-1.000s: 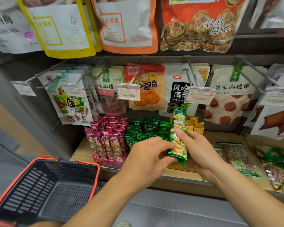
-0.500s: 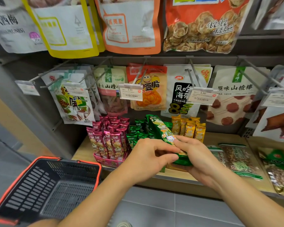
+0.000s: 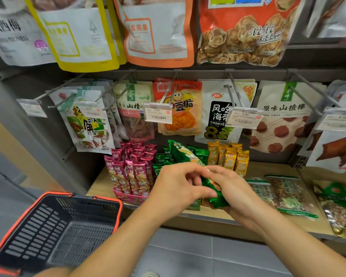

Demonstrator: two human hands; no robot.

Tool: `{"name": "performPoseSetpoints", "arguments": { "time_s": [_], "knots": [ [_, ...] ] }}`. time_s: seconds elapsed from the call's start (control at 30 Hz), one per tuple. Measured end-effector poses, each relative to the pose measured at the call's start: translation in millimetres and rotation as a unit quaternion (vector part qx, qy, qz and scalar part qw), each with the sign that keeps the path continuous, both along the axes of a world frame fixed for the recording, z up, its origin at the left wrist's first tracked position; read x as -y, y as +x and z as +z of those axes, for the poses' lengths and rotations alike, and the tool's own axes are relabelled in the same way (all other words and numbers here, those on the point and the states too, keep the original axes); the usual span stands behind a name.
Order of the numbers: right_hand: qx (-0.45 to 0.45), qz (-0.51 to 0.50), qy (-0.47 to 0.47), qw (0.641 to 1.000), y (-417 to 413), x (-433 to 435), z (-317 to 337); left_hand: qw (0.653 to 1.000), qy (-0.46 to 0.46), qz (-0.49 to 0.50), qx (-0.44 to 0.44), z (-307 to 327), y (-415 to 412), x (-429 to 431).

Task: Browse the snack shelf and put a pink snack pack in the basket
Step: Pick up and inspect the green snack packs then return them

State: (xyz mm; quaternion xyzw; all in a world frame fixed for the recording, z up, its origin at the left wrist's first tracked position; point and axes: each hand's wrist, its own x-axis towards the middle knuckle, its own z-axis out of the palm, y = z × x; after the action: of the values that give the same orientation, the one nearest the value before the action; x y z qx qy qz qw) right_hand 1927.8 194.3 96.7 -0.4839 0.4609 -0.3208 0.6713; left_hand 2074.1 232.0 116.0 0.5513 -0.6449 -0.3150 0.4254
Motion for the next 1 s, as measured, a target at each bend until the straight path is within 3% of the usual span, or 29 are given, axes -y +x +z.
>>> {"name": "performPoseSetpoints", "arguments": {
  "time_s": [0.17, 0.3, 0.47, 0.57, 0.7, 0.83, 1.0],
  "knots": [
    [-0.049, 0.030, -0.051, 0.997, -1.5, 0.4, 3.2, 1.000, 0.025, 0.002, -0.010, -0.7, 11.9, 8.3],
    [-0.037, 0.065, -0.052, 0.996, -3.9, -2.9, 10.8, 0.999, 0.015, 0.040, 0.002, -3.8, 25.6, 15.5],
    [-0.027, 0.128, -0.070, 0.989, -14.8, 2.2, 19.1, 0.991, -0.033, 0.101, 0.084, -5.0, 44.7, 24.0],
    [-0.028, 0.179, -0.058, 0.982, -26.1, 6.2, 24.2, 0.987, -0.006, 0.131, 0.098, -1.9, 61.9, 27.5],
    [-0.032, 0.233, -0.013, 0.972, -42.5, 13.6, 29.4, 0.988, 0.083, 0.128, 0.031, 2.1, 80.1, 26.3],
    [0.007, 0.240, 0.012, 0.971, -50.9, 18.8, 29.4, 0.988, 0.092, 0.120, -0.010, 5.8, 90.4, 26.6],
    [0.002, 0.237, 0.002, 0.971, -49.4, 19.1, 22.2, 0.976, 0.125, 0.105, -0.143, 8.0, 97.3, 27.1]
  ]
}}
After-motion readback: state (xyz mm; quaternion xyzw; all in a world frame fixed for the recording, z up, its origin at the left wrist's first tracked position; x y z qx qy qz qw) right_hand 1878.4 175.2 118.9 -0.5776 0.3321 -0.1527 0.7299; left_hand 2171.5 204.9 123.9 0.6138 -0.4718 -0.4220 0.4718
